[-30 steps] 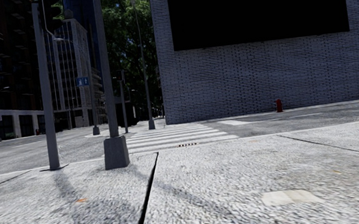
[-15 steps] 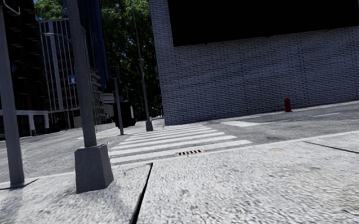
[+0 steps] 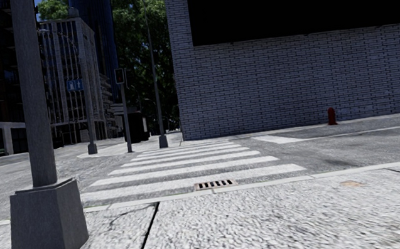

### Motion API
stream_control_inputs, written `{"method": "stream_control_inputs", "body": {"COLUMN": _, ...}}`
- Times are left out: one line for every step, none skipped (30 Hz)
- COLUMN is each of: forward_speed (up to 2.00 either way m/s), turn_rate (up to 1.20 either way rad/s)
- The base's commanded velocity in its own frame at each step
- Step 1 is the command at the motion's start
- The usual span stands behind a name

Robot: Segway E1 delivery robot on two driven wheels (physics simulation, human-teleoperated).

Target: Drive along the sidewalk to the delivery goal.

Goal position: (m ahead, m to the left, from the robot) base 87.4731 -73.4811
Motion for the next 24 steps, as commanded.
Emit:
{"method": "stream_control_inputs", "body": {"forward_speed": 2.00, "turn_rate": 0.00}}
{"method": "stream_control_inputs", "body": {"forward_speed": 2.00, "turn_rate": 0.00}}
{"method": "stream_control_inputs", "body": {"forward_speed": 2.00, "turn_rate": 0.00}}
{"method": "stream_control_inputs", "body": {"forward_speed": 2.00, "turn_rate": 0.00}}
{"method": "stream_control_inputs", "body": {"forward_speed": 2.00, "turn_rate": 0.00}}
{"method": "stream_control_inputs", "body": {"forward_speed": 2.00, "turn_rate": 0.00}}
{"method": "stream_control_inputs", "body": {"forward_speed": 2.00, "turn_rate": 0.00}}
{"method": "stream_control_inputs", "body": {"forward_speed": 2.00, "turn_rate": 0.00}}
{"method": "stream_control_inputs", "body": {"forward_speed": 2.00, "turn_rate": 0.00}}
{"method": "stream_control_inputs", "body": {"forward_speed": 2.00, "turn_rate": 0.00}}
{"method": "stream_control_inputs", "body": {"forward_speed": 2.00, "turn_rate": 0.00}}
{"method": "stream_control_inputs", "body": {"forward_speed": 2.00, "turn_rate": 0.00}}
{"method": "stream_control_inputs", "body": {"forward_speed": 2.00, "turn_rate": 0.00}}
{"method": "stream_control_inputs", "body": {"forward_speed": 2.00, "turn_rate": 0.00}}
{"method": "stream_control_inputs", "body": {"forward_speed": 2.00, "turn_rate": 0.00}}
{"method": "stream_control_inputs", "body": {"forward_speed": 2.00, "turn_rate": 0.00}}
{"method": "stream_control_inputs", "body": {"forward_speed": 2.00, "turn_rate": 0.00}}
{"method": "stream_control_inputs", "body": {"forward_speed": 2.00, "turn_rate": 0.00}}
{"method": "stream_control_inputs", "body": {"forward_speed": 2.00, "turn_rate": 0.00}}
{"method": "stream_control_inputs", "body": {"forward_speed": 2.00, "turn_rate": 0.00}}
{"method": "stream_control_inputs", "body": {"forward_speed": 2.00, "turn_rate": 0.00}}
{"method": "stream_control_inputs", "body": {"forward_speed": 2.00, "turn_rate": 0.00}}
{"method": "stream_control_inputs", "body": {"forward_speed": 2.00, "turn_rate": 0.00}}
{"method": "stream_control_inputs", "body": {"forward_speed": 2.00, "turn_rate": 0.00}}
